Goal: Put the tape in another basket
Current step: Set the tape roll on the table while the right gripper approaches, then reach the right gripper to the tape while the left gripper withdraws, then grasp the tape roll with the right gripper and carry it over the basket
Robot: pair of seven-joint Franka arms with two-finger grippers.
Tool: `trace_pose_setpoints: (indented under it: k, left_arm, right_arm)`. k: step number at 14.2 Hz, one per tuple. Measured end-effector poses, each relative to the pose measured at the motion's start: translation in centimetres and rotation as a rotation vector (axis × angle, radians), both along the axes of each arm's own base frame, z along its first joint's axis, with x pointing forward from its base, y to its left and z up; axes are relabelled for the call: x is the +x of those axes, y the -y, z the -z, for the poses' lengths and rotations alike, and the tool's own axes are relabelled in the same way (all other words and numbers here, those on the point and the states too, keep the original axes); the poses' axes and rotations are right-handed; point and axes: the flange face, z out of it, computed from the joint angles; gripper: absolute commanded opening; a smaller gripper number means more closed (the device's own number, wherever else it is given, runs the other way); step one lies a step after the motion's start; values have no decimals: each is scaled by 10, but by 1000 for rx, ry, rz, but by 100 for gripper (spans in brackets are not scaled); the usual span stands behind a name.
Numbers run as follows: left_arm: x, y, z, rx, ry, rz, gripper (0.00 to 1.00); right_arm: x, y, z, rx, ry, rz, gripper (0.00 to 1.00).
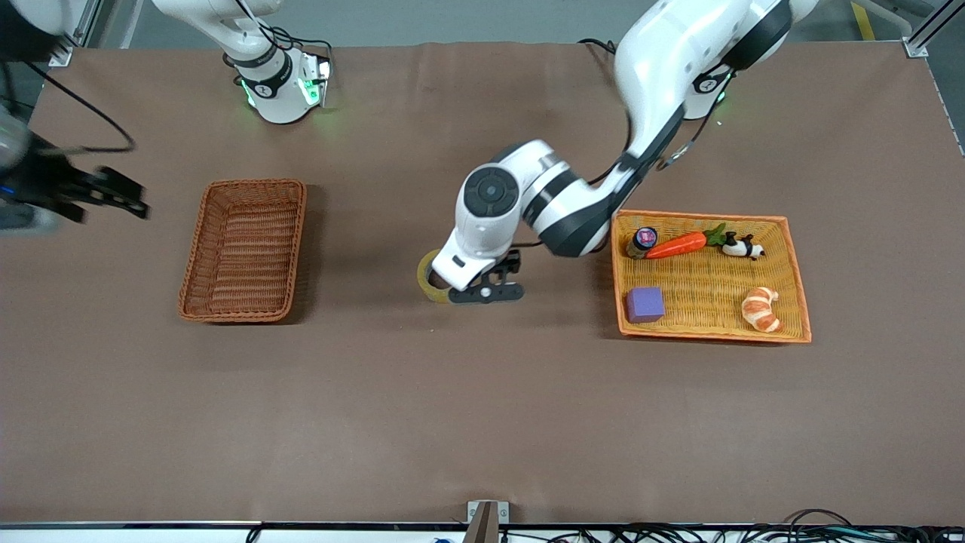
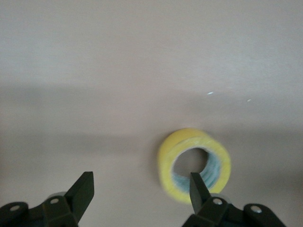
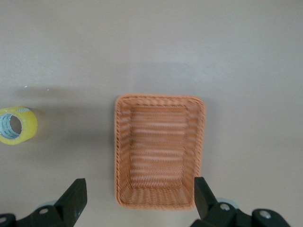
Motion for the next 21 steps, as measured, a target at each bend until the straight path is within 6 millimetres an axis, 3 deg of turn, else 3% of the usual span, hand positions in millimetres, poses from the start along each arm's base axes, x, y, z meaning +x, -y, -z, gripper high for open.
trace_pose_setpoints:
  k: [3,6,10,14,18,21]
  left_arm:
    - [20,-64,-74,37,34,23,100]
    - [33,-138,-114,49,57,52,100]
    - [46,-235,-168,-13,78,50,100]
    - [40,-309,-209,-25,126,33,100]
    - [29,-392,-240,-51,168,67,100]
    - [5,-446,-257,-19,198,105,100]
  right_arm:
    - [12,-68,64,5,-20,-68,100]
    - [13,-135,113,22,-28,-51,100]
    - [-27,-218,188,59,2,-2,100]
    - [-66,-275,250,108,17,76,100]
    - [-73,-310,312,73,32,101,100]
    - [-73,-332,349,39,39,130,100]
